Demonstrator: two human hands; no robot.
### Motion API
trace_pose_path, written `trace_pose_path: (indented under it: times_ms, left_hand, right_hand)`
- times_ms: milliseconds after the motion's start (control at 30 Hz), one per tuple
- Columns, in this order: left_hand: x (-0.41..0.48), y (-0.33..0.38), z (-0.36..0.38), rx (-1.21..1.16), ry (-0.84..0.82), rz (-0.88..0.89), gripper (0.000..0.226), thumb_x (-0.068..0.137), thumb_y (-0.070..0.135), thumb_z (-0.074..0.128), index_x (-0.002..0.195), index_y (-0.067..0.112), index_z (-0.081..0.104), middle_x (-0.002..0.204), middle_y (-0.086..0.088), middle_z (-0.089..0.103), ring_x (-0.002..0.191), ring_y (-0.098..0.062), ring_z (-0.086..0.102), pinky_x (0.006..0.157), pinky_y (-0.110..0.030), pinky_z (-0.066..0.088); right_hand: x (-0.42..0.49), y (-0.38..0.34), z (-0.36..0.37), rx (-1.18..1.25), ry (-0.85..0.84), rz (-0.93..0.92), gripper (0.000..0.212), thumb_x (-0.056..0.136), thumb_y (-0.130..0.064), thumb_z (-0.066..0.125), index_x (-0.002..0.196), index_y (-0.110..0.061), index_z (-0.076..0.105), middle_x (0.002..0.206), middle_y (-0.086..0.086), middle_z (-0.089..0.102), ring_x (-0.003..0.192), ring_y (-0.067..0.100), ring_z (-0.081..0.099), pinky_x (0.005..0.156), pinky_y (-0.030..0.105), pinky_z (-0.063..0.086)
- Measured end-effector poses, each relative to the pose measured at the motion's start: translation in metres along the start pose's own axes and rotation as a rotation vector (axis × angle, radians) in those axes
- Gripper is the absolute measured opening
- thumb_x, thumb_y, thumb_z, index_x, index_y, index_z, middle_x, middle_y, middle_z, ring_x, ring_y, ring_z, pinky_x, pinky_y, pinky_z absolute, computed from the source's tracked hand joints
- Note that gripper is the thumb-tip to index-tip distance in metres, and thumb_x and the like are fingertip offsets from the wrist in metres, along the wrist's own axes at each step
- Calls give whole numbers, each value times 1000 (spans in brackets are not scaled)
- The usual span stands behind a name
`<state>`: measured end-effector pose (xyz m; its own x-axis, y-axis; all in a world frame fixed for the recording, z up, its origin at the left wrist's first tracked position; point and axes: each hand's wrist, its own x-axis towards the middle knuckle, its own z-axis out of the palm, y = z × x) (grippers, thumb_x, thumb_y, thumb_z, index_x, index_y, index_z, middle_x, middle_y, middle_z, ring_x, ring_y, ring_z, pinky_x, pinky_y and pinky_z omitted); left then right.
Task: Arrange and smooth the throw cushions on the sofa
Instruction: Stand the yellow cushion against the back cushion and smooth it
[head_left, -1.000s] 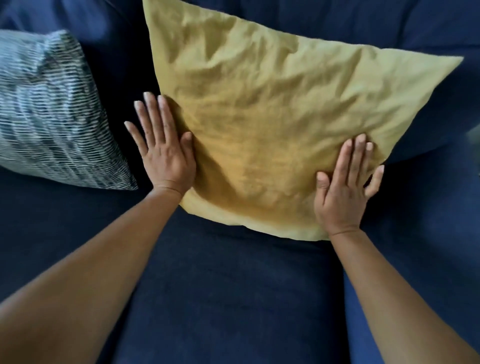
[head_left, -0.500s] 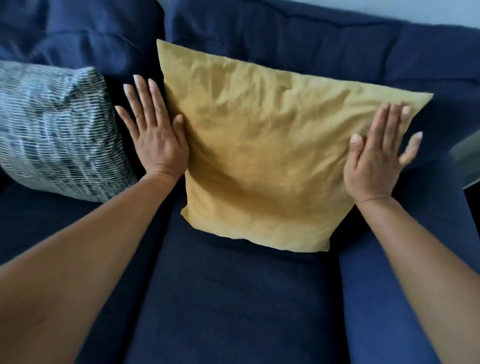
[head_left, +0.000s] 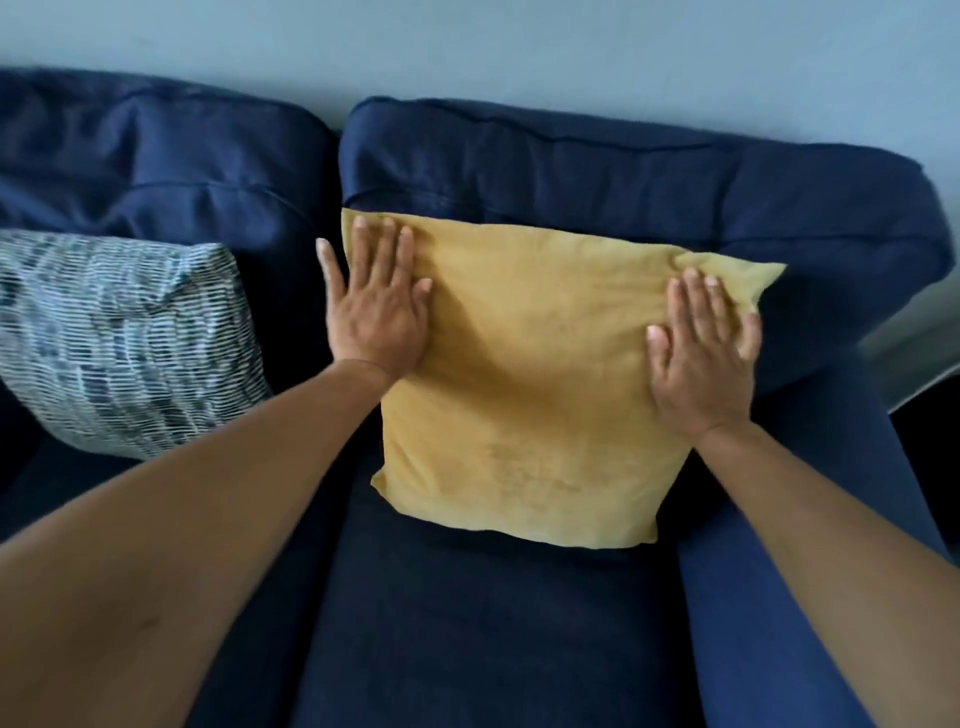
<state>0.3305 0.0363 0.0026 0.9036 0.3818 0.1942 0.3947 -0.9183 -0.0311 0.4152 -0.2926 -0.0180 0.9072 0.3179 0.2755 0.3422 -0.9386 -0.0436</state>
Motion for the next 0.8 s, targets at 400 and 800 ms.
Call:
trace_pose_path:
  times_ms: [400, 800]
  left_hand:
    - [2, 71, -32, -214, -4, 305, 56, 99, 34, 25, 144, 12, 52, 145, -6, 57, 150, -32, 28, 123, -57, 4]
    - [40, -25, -41, -231, 162, 129, 46, 105, 40, 29, 124, 22, 67, 120, -1, 67, 131, -27, 46, 123, -59, 1]
  right_hand:
    - [26, -114, -27, 161, 83, -218, 51, 100, -32, 29, 133, -11, 61, 140, 7, 60, 137, 24, 47, 118, 44, 9]
    - [43, 12, -44, 73, 217, 75, 45, 104, -29, 32, 135, -7, 56, 143, 11, 55, 140, 27, 42, 119, 51, 9]
